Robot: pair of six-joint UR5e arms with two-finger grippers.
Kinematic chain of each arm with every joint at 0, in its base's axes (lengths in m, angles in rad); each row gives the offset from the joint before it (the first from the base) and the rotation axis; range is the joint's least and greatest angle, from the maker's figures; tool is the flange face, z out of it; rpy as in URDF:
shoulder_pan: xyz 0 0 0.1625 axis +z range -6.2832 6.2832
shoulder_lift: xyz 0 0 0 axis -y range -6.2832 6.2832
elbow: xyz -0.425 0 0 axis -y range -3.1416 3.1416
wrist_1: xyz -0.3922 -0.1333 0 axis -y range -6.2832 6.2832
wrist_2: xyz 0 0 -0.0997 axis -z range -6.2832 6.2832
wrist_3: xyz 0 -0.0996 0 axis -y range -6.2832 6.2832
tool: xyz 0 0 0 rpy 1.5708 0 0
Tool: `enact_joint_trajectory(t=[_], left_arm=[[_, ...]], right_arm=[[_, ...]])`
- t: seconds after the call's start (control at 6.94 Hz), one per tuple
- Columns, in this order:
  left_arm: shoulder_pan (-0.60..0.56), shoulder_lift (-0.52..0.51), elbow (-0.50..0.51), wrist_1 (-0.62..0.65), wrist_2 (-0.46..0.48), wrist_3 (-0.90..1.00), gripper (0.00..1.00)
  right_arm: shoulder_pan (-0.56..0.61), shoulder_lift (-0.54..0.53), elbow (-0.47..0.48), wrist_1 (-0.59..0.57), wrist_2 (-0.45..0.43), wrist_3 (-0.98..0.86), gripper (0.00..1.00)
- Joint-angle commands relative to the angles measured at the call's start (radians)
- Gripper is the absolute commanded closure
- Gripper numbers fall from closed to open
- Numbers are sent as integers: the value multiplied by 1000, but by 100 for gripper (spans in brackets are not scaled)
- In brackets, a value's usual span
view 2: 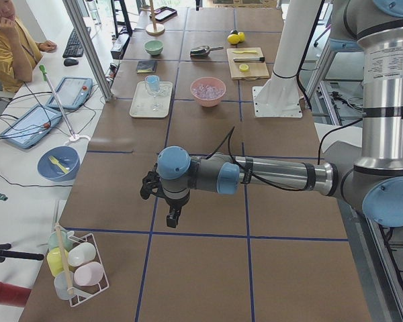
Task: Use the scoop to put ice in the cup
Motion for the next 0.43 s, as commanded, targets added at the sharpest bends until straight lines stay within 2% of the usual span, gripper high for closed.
enact_joint_trajectory(t=[0.0,0.14,0.29], left_arm=[[40,-1,-20,0,-2,0,0],[79,-1,-34,-2,-61,-6,0],[111,-4,-36,-11,-180,-11,0]], right_arm=[[-3,-1,-4,8,10,2,0],[-13,-1,-4,9,51,2,0],[-38,2,0,18,58,2,0]])
